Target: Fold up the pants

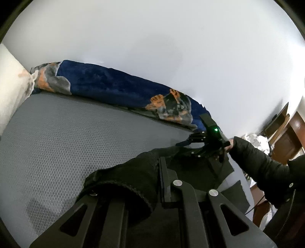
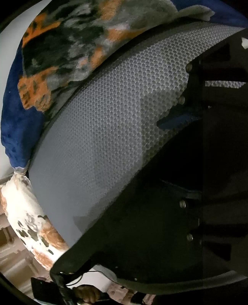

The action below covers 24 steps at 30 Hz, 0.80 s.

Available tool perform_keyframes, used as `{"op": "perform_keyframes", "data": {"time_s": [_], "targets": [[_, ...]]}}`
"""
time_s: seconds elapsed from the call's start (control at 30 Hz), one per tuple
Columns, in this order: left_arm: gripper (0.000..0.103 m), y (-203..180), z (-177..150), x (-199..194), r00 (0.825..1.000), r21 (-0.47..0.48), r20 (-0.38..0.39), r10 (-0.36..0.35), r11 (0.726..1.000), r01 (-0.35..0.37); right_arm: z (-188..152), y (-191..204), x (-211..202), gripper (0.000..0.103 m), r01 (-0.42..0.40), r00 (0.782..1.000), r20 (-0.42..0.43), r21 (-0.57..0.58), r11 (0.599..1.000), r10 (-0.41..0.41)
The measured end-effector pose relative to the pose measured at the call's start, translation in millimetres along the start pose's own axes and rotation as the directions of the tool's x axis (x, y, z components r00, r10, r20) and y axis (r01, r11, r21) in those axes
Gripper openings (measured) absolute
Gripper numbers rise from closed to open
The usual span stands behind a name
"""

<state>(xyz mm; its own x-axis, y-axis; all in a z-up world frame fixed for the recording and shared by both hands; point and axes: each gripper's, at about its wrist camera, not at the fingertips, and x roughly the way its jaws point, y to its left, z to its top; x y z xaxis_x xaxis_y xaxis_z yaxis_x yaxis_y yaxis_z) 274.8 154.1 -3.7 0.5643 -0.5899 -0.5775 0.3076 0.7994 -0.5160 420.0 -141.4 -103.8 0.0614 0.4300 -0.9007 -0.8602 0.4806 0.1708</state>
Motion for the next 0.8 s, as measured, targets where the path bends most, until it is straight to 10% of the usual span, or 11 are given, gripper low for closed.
{"op": "perform_keyframes", "data": {"time_s": [0.47,0.6,0.8], "targets": [[0.009,15.3,4.3,3.5,1.0,0.0,-0.013,0.015,1.0,-0.015,-10.9,5.7,-4.6,0.038,0.095,0.995,-0.032,-0.007,0.995,-0.096],[0.009,11.9,3.7,2.4,1.0,0.015,-0.02,0.012,1.0,-0.012,-9.3,12.2,-4.4,0.015,0.154,0.987,-0.035,-0.006,0.988,-0.154],[0.009,14.3,6.6,9.9,0.997,0.055,-0.023,0.076,0.996,-0.074,-15.0,33.0,-18.4,0.008,0.316,0.949,0.004,0.042,0.948,-0.316]]}}
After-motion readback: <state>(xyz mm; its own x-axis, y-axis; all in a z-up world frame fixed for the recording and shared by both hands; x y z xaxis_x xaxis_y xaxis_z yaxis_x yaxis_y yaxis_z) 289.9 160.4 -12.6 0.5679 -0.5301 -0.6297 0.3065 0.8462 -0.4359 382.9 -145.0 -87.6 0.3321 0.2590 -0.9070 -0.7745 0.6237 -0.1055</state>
